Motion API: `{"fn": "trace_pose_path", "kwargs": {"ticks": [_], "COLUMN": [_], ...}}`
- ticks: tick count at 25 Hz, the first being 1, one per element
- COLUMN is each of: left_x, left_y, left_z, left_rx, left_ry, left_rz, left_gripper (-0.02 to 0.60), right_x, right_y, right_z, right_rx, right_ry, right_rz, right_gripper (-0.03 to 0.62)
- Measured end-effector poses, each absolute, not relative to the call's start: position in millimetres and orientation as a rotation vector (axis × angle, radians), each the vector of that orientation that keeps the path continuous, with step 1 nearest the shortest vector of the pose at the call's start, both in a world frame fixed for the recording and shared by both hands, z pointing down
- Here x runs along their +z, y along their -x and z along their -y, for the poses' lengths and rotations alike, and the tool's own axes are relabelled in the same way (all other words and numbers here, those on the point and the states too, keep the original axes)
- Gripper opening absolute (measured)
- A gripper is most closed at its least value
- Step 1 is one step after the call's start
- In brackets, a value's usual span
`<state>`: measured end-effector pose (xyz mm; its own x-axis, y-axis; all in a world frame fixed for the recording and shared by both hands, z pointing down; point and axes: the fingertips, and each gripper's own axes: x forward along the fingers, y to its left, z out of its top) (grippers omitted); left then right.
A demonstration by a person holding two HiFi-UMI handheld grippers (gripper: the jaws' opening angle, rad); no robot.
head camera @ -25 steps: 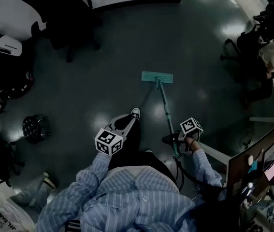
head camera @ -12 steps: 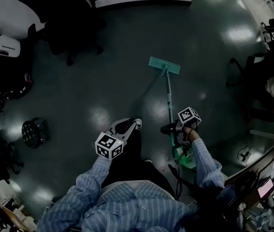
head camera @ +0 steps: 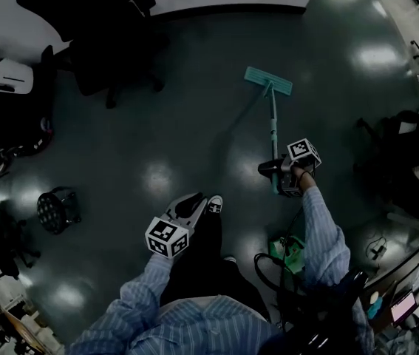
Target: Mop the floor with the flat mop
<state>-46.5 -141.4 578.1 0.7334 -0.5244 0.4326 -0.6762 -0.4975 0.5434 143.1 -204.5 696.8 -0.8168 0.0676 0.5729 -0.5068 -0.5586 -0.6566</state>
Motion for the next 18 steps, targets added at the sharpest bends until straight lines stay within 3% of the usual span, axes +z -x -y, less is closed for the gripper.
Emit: {"fn": "trace_pose_path", "kwargs": {"ticks": [12,18], "left_x": [603.3,610.3], "left_y": [62.1,59.2], "left_z": [161.6,160.0], "left_rx": [0.286,0.279], "left_ry": [-2.146,-2.132], "left_rz": [0.935,0.946], "left_gripper": [0.06,0.06], "right_x": [716.9,720.5], "right_y": [-180.9,-192.3], "right_z": [376.4,407.1], "right_rx": [2.461,2.514], "right_ry": [-0.965,-1.028], "right_rz": [1.302,1.293], "right_gripper": [0.043,0.043]}}
